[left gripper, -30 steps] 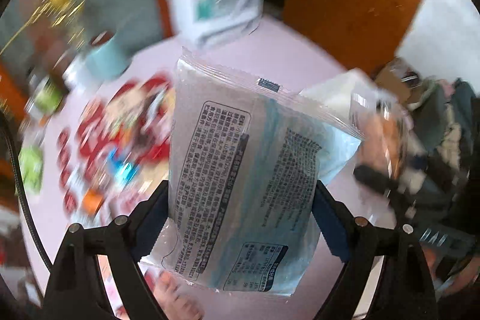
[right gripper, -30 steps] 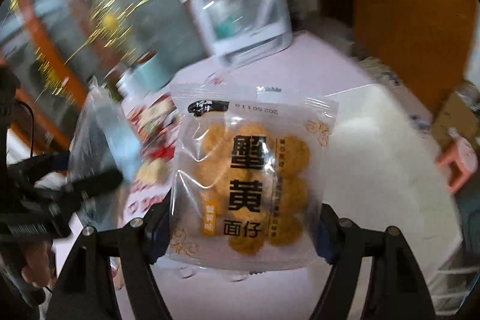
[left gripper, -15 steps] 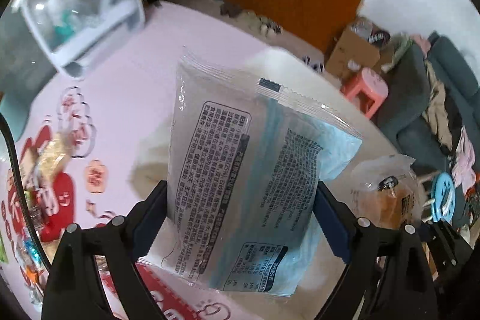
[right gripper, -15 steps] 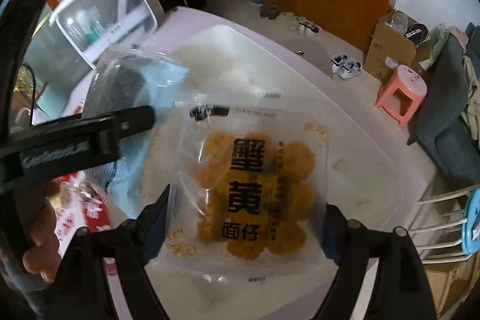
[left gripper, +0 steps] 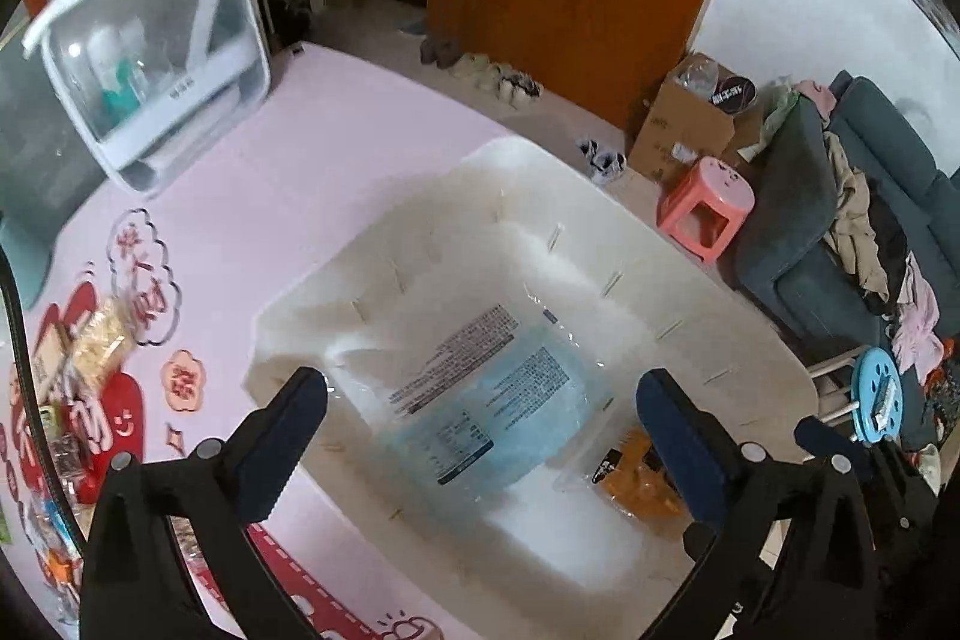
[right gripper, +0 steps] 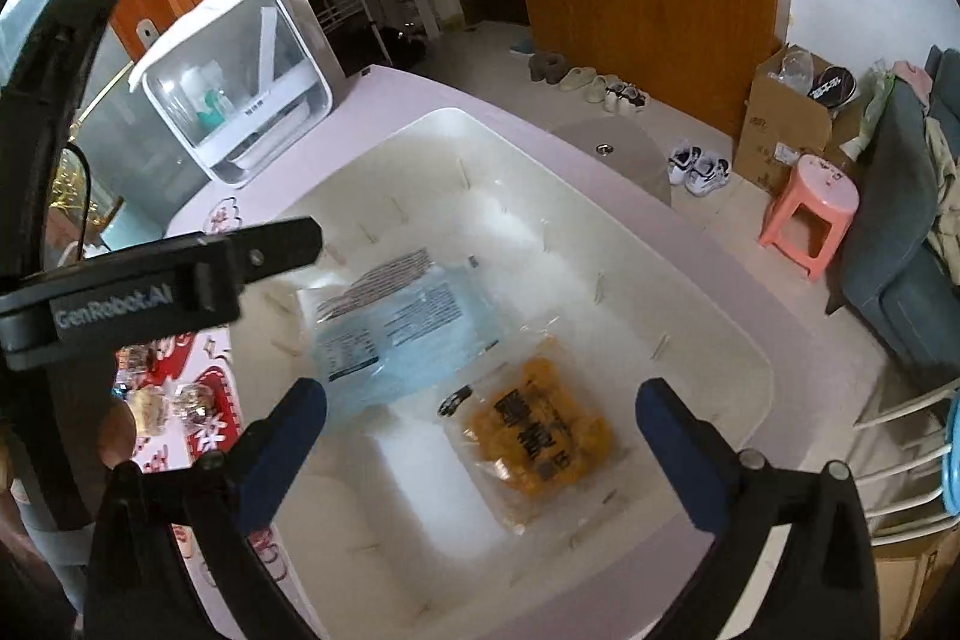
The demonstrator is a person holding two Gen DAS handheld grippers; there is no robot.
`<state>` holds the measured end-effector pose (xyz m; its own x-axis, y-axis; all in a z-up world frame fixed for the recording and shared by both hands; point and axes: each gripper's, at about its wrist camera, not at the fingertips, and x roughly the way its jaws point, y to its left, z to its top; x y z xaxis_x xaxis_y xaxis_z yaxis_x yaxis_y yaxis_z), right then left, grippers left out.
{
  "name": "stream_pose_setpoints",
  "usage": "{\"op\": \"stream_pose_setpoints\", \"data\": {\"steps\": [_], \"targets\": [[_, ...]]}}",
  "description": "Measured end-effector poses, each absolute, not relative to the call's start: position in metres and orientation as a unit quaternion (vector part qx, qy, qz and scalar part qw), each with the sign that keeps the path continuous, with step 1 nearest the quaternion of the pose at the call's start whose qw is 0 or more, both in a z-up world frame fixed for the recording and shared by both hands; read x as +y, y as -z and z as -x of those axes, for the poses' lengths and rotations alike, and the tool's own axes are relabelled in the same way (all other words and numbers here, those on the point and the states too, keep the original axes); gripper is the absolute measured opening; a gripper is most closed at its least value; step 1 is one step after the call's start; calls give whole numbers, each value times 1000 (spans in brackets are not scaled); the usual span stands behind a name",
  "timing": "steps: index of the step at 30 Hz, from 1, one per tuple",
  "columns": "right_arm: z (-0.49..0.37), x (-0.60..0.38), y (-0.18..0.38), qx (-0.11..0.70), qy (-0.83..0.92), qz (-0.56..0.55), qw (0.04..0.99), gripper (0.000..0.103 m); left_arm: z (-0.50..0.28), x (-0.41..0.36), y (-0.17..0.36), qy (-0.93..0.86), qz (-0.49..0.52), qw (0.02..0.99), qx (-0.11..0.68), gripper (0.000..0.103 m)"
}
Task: Organize snacks
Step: 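Withdraw both tools from the bin back over the table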
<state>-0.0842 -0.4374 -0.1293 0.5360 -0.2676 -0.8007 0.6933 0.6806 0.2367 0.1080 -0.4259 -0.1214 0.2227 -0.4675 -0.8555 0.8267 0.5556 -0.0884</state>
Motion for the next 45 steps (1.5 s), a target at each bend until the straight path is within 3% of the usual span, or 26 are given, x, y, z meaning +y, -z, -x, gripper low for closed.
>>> {"op": "stream_pose_setpoints", "data": {"steps": [14, 31, 45], "targets": [[107, -395, 105, 340, 224, -338, 849, 103, -71, -338, 54, 394, -177, 806, 405, 103], [69, -299, 24, 327, 120, -175, 921, 103, -54, -152, 5, 262, -101, 875, 395, 103], [-2, -226, 56, 390, 37, -99, 915, 103, -89, 41, 19, 38, -36, 905, 423, 103]]}}
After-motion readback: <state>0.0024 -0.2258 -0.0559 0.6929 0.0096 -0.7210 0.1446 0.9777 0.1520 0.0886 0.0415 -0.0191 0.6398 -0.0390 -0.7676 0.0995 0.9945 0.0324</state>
